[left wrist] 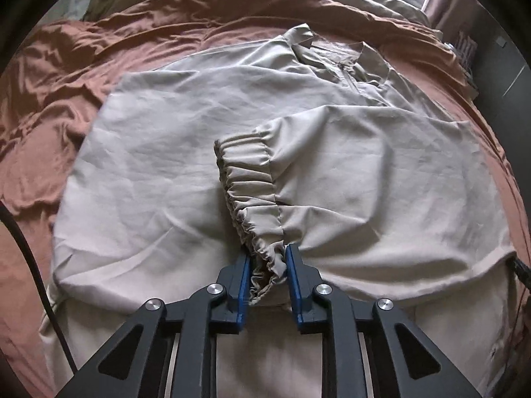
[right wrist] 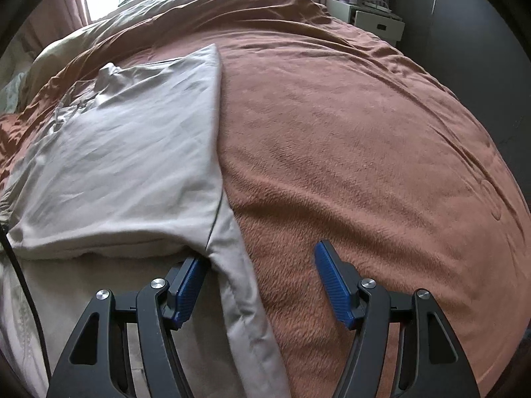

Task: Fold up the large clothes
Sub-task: 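Lay the cuff across the jacket body with the left tool and open, then pull both tools back from the jacket and move toward its hem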

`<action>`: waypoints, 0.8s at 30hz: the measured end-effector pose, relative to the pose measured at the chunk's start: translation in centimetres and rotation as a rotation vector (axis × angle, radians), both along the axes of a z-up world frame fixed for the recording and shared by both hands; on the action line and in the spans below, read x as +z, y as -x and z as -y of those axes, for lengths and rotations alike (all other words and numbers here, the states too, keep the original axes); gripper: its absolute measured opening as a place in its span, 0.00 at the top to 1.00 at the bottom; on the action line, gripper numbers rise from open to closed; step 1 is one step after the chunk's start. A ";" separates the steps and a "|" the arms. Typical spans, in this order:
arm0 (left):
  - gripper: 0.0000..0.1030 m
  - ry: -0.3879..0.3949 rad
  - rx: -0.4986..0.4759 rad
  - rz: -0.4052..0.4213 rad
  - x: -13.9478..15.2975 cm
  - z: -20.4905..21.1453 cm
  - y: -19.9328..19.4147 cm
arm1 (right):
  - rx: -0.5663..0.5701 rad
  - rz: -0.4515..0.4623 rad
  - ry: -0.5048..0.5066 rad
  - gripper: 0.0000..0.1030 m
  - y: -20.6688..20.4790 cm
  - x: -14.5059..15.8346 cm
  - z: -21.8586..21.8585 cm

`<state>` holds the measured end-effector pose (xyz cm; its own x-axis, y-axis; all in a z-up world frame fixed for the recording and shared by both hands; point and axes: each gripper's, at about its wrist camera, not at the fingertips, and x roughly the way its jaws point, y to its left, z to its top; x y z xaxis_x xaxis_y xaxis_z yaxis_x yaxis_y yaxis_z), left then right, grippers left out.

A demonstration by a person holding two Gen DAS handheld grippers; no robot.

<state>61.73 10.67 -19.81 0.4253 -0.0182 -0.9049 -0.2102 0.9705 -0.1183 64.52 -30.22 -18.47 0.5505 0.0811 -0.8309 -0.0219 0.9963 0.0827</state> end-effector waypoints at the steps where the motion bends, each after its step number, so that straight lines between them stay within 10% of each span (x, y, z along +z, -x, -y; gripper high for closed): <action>1: 0.80 -0.005 0.004 -0.001 0.0 -0.2 0.2 | -0.005 -0.001 -0.005 0.38 -0.1 -0.1 0.1; 10: 0.69 0.089 0.023 0.024 0.8 -2.0 1.1 | 0.051 0.025 -0.045 0.38 2.8 2.4 0.3; 17: 0.27 0.095 0.016 0.121 5.6 -2.6 5.4 | 0.110 0.056 -0.041 0.38 7.3 4.9 0.1; 24: 0.12 0.091 -0.004 0.202 9.5 -2.8 11.1 | 0.098 0.171 -0.060 0.07 13.1 8.8 1.7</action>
